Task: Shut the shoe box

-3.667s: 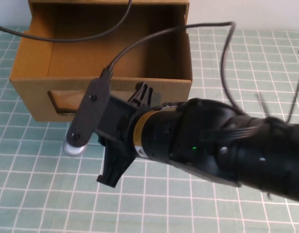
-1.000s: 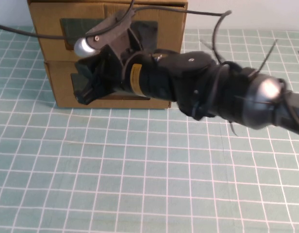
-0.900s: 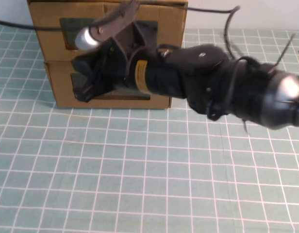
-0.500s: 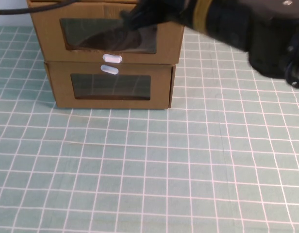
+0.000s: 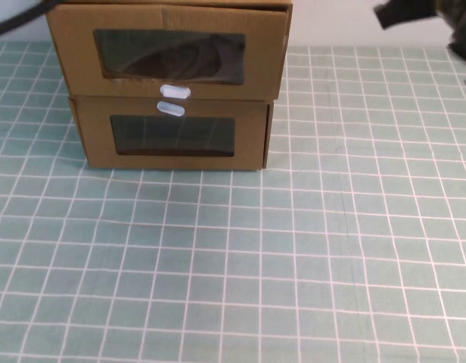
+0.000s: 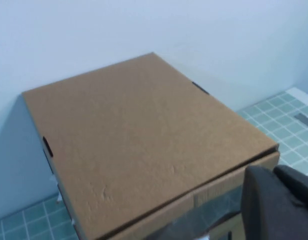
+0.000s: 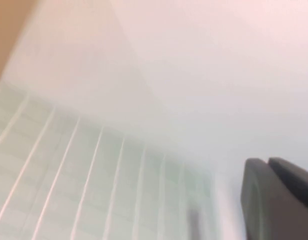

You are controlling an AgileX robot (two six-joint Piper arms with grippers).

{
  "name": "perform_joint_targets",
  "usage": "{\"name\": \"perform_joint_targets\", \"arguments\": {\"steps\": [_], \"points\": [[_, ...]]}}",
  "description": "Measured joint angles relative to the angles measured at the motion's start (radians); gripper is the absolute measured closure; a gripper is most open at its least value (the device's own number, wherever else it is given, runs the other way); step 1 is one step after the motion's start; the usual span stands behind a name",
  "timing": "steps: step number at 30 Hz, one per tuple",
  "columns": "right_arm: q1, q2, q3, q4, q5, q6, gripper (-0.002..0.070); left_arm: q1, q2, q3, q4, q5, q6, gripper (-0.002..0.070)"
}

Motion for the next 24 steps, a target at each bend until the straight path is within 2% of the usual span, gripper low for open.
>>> {"name": "perform_joint_targets", "arguments": {"steps": [4, 10, 13, 17, 24], "points": [[-0.06, -0.032, 0.001, 0.386, 0.031, -0.239, 0.0691, 0.0, -0.059, 0.084, 0.015, 0.005, -0.003, 0.068], [-0.07, -0.109, 0.005, 0.954, 0.05, -0.616, 0.0691, 0.0, -0.192, 0.323, 0.069, -0.05, -0.004, 0.068], [-0.07, -0.177, 0.035, 1.15, 0.012, -0.708, 0.0691, 0.0, -0.281, 0.471, 0.084, -0.121, -0.004, 0.068], [-0.07, -0.297, 0.169, 1.269, -0.127, -0.724, 0.0691, 0.0, -0.423, 0.68, 0.091, -0.224, -0.006, 0.068], [-0.072, -0.575, 0.515, 1.296, -0.391, -0.594, 0.0691, 0.0, -0.675, 1.004, 0.091, -0.322, -0.008, 0.068]]}}
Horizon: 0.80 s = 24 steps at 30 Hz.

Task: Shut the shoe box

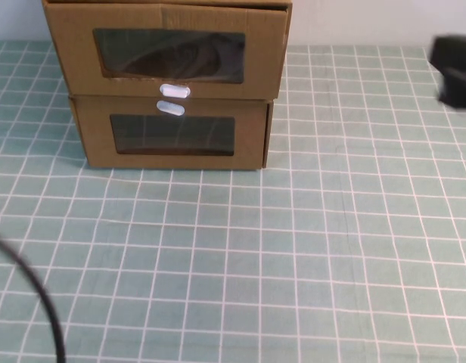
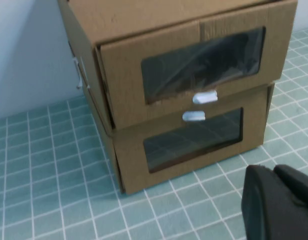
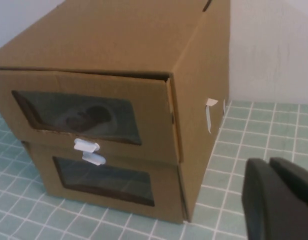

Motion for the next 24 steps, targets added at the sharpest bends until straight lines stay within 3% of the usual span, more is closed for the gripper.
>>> {"name": "perform_joint_targets", "arguments": {"steps": [8, 14, 24], "points": [[0.0, -0.323, 0.367, -0.006, -0.075, 0.012, 0.069, 0.0, -0.262, 0.273, -0.003, -0.101, -0.031, 0.068], [0.0, -0.493, 0.585, -0.008, -0.079, 0.012, 0.069, 0.0, -0.305, 0.405, -0.008, -0.13, -0.045, 0.068], [-0.002, -0.558, 0.68, -0.008, -0.083, 0.012, 0.069, 0.0, -0.305, 0.442, -0.008, -0.144, -0.051, 0.068]]}}
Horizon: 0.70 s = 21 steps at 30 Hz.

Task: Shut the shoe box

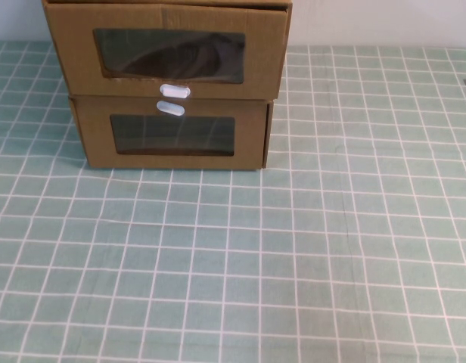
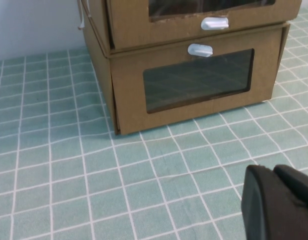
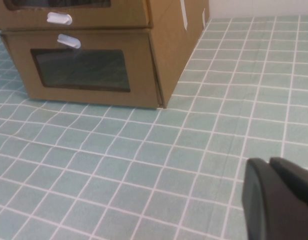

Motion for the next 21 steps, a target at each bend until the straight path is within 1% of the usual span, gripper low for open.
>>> {"name": "perform_joint_targets", "arguments": {"steps": [18, 21], "points": [[0.0, 0.0, 0.0, -0.001, 0.0, 0.0, 0.069, 0.0, 0.0, 0.002, 0.0, -0.002, 0.0, 0.068], [0.0, 0.0, 0.0, -0.001, 0.0, 0.0, 0.069, 0.0, -0.036, 0.008, 0.0, 0.002, 0.0, 0.068]]}}
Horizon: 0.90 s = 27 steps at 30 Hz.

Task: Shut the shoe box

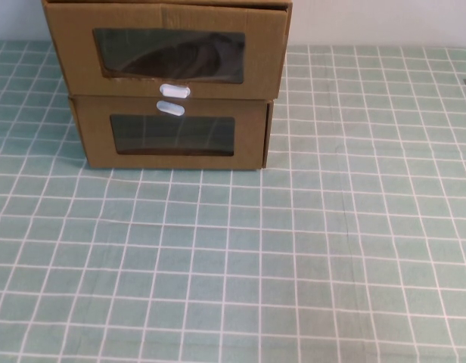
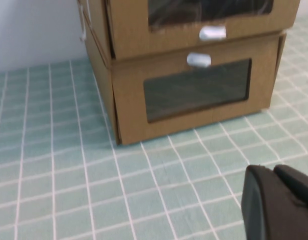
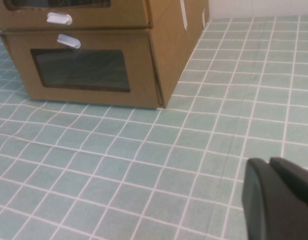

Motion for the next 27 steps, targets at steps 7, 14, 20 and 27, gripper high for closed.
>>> {"name": "perform_joint_targets", "arguments": {"steps": [7, 14, 20, 27], "points": [[0.0, 0.0, 0.0, 0.0, 0.0, 0.0, 0.069, 0.0, -0.148, 0.121, 0.015, -0.074, 0.002, 0.068], [0.0, 0.0, 0.0, 0.0, 0.0, 0.0, 0.069, 0.0, -0.29, 0.346, 0.104, -0.228, -0.18, 0.068], [0.0, 0.0, 0.0, 0.0, 0.0, 0.0, 0.069, -0.007, -0.297, 0.431, 0.207, -0.266, -0.34, 0.068], [0.0, 0.0, 0.0, 0.0, 0.0, 0.0, 0.069, -0.065, -0.3, 0.434, 0.245, -0.16, -0.354, 0.068]]}}
